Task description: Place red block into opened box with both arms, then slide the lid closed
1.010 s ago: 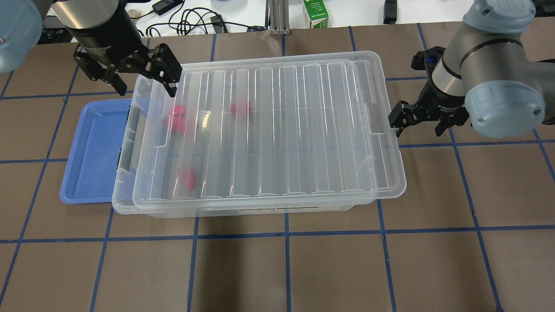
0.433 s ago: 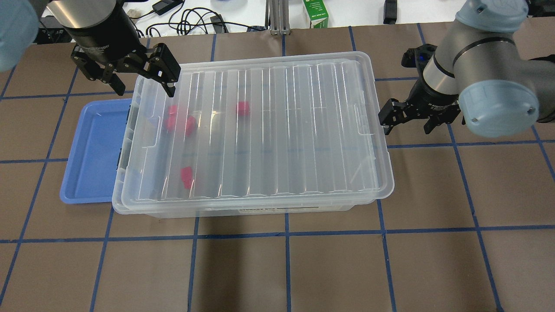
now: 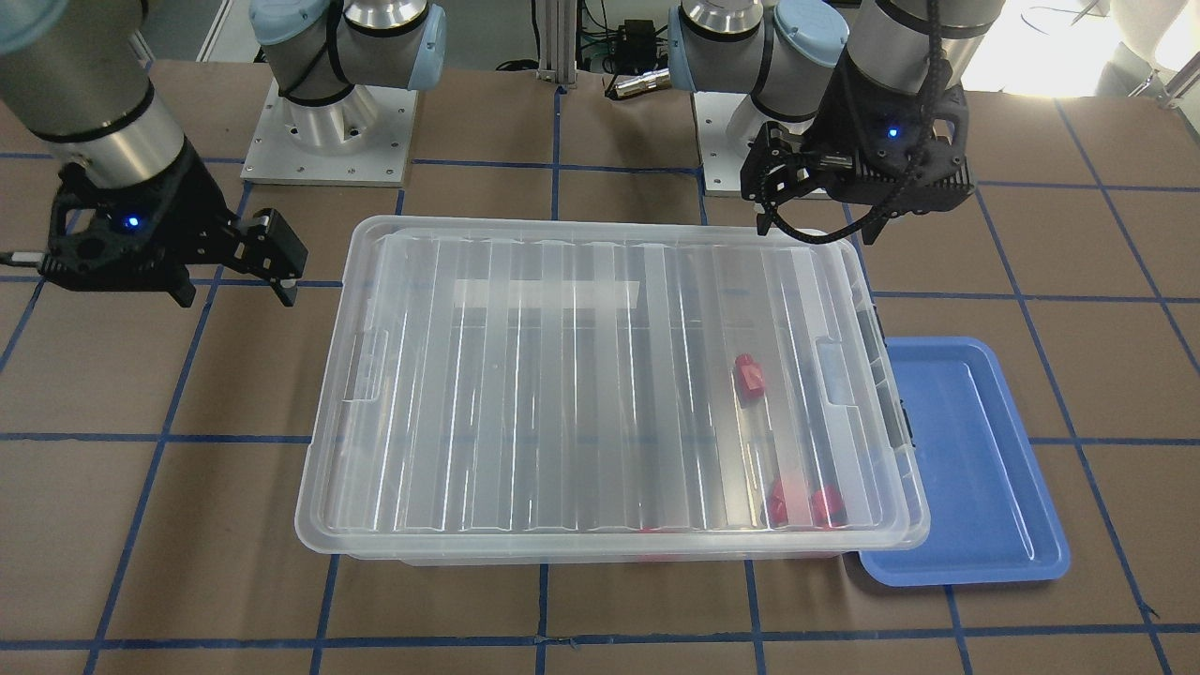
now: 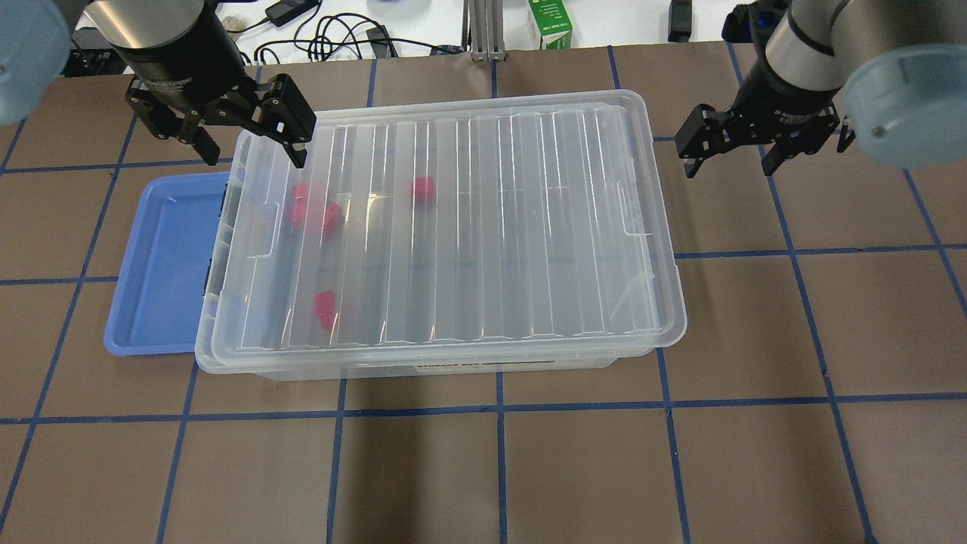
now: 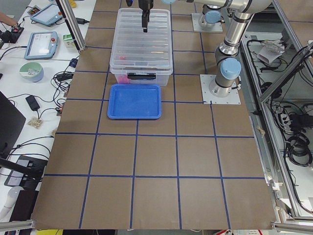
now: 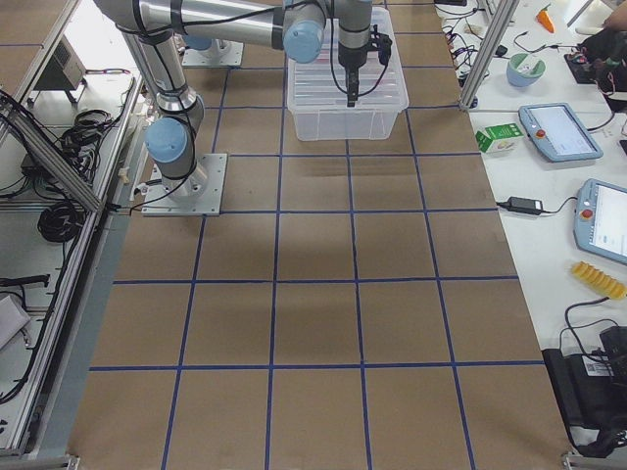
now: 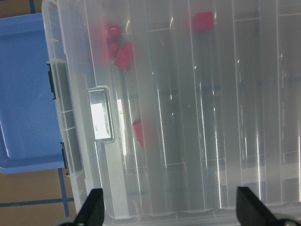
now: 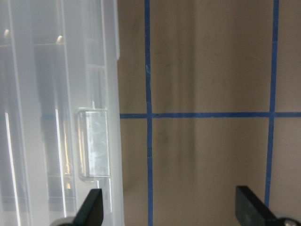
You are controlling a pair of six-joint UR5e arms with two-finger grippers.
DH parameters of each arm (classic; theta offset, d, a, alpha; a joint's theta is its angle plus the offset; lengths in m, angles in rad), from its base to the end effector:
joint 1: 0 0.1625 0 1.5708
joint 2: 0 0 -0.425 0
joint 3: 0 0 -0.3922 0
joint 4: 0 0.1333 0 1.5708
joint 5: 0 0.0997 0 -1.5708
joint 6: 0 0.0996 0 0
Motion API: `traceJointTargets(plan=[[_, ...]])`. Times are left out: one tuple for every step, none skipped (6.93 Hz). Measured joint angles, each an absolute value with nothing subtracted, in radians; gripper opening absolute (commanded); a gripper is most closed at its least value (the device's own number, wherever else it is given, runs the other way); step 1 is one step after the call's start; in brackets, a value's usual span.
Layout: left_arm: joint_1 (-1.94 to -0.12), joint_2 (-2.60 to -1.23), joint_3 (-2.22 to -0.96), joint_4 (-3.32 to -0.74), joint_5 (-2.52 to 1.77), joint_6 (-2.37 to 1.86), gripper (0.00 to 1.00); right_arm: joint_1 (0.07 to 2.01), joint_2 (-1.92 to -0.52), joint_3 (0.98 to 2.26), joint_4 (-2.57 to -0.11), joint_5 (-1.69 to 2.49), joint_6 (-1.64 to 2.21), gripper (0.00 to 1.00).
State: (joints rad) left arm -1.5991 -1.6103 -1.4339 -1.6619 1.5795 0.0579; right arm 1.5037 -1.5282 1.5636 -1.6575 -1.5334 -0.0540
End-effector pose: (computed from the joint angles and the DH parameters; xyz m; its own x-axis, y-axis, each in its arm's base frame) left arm -0.1467 -0.5035 0.5263 -0.9963 0.0860 -0.0091 0.0861 0.9963 -0.0058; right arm 0.1022 -0.5228 0.4789 -0.9993 0.0112 -0.0345 0.0130 0.9985 -0.0532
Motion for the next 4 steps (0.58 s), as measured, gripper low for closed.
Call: traceJointTargets(plan=[[-1.598,-1.61,-1.435,-1.662,1.579,0.059,1.0,1.56,-1.53,1.485,-1.582,-1.56,0.013,1.0],[-1.597,-1.609,-1.438,-1.663,1.579,0.059,1.0,1.606,-1.527,1.445,-1.548,-1.579,0.059,1.0],[-1.598,-1.609,-1.443,-1.662,1.579,0.06,1.0,1.626,-1.523,1.434,-1.542,-1.584,0.079,1.0],[-1.598,-1.608,-1.447,-1.66,1.579,0.06,1.0,1.633,-1.523,1.43,-1.539,-1.584,0.09,1.0]])
